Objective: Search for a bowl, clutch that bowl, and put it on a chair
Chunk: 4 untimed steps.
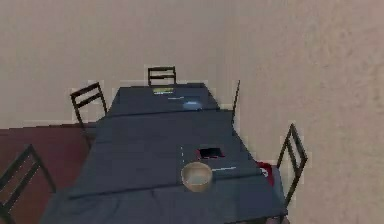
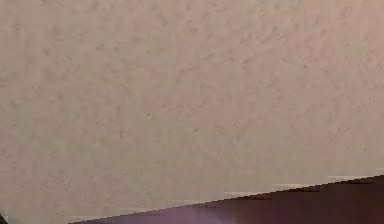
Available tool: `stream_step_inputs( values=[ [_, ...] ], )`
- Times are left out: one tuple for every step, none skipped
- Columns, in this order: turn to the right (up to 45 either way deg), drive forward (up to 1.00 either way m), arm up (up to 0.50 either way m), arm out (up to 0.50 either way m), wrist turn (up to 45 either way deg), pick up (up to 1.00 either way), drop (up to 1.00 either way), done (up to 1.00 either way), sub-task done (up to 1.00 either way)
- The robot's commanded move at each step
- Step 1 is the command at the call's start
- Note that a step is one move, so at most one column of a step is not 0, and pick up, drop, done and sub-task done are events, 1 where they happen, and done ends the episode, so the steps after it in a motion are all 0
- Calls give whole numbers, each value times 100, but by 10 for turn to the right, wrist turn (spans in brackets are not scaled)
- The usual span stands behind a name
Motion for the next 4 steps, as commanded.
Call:
stream_step_inputs(
  values=[
    [-450,0,0,0,0,0,0,0,0],
    [-390,0,0,0,0,0,0,0,0],
    [0,0,50,0,0,0,0,0,0],
    [0,0,28,0,0,0,0,0,0]
  ],
)
